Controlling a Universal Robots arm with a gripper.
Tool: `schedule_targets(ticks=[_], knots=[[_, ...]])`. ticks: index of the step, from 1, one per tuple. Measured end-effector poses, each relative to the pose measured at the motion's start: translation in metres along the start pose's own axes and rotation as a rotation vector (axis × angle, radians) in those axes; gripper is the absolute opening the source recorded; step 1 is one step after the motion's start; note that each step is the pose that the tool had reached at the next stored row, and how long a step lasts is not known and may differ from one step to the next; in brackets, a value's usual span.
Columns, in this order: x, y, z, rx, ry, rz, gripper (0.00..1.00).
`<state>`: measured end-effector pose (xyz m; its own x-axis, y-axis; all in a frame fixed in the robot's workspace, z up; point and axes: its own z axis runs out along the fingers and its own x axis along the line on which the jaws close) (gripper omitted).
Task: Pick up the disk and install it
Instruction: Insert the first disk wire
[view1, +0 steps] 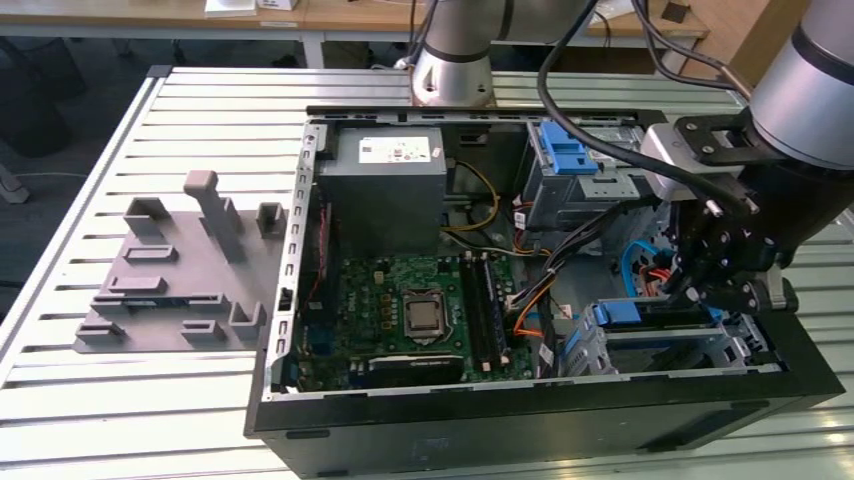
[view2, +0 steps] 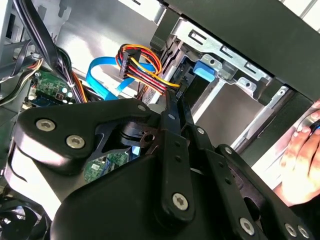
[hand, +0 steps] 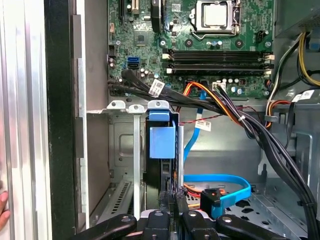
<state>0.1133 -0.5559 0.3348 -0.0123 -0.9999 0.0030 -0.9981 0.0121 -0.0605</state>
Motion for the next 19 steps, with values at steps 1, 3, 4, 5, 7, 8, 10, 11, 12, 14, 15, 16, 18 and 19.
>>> schedule_targets(ticks=[1, 3, 4, 5, 7, 8, 10, 11, 12, 14, 15, 16, 18, 19], knots=[[0.0, 0.0, 0.0003, 0.0, 0.0, 0.0, 0.16], [0.0, 0.0, 0.0007, 0.0, 0.0001, 0.0, 0.16], [0.0, 0.0, 0.0009, 0.0, 0.0, 0.0, 0.16], [0.0, 0.0001, 0.001, 0.0, 0.0, 0.0, 0.16], [0.0, 0.0001, 0.0013, 0.0, -0.0001, 0.0, 0.16], [0.0, 0.0001, 0.0014, 0.0, -0.0001, 0.0, 0.16], [0.0, 0.0001, 0.0015, 0.0, -0.0002, 0.0, 0.16], [0.0, 0.0001, 0.0015, 0.0, -0.0001, 0.0, 0.16], [0.0, 0.0, 0.0015, 0.0, -0.0001, 0.0, 0.16], [0.0, 0.0, 0.0014, 0.0, -0.0004, 0.0, 0.16], [0.0, 0.0, 0.0011, -0.0001, -0.0003, 0.0, 0.16], [0.0, 0.0, 0.001, 0.0, -0.0002, 0.0, 0.16], [0.0, 0.0, 0.001, 0.0, 0.0001, 0.006, 0.16], [0.0, 0.0, 0.0009, -0.0001, 0.0006, 0.011, 0.16]])
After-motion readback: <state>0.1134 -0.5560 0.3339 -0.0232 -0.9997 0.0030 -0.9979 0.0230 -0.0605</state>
